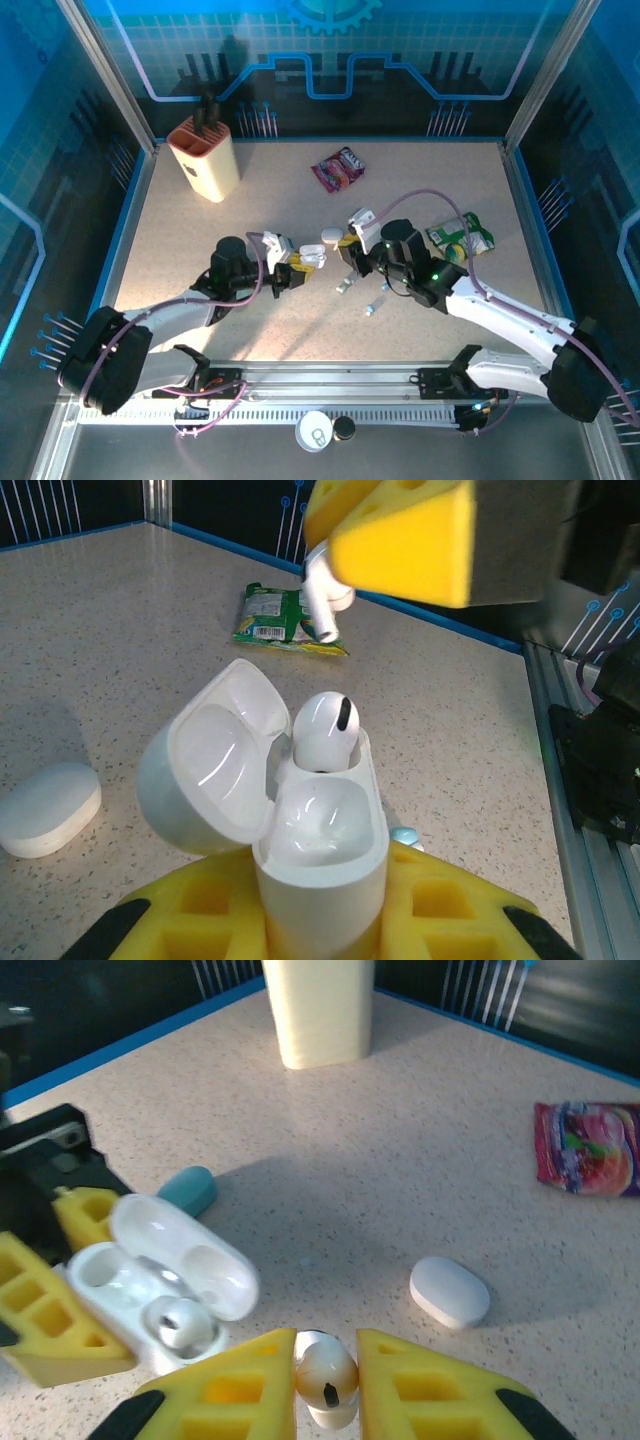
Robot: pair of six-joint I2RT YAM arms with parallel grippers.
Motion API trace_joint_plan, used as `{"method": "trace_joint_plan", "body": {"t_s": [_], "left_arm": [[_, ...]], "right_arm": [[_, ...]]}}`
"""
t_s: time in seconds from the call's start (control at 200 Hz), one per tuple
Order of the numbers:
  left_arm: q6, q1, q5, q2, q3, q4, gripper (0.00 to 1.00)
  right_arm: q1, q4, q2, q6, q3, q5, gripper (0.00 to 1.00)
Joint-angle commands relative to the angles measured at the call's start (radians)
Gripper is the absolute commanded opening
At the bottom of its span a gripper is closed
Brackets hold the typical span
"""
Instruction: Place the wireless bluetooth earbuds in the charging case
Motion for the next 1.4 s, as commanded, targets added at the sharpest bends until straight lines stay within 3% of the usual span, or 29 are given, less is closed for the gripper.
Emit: {"method": "trace_joint_plan", "body": {"t_s": [0.0, 0.455, 1.396], "left_arm": [[0.028, 0.008, 0.013, 0.009, 0.027, -0.007, 0.13], [0.033, 0.008, 0.018, -0.021, 0.021, -0.024, 0.13], [0.022, 0.008, 0.029, -0.075, 0.025, -0.063, 0.14]], "right_arm": [[0.043, 0.028, -0.012, -0.080, 0.042, 0.027, 0.19], [0.165, 0.001, 0.133, -0.194, 0.184, 0.093, 0.19], [0.205, -0.030, 0.198, -0.205, 0.174, 0.048, 0.19]]}}
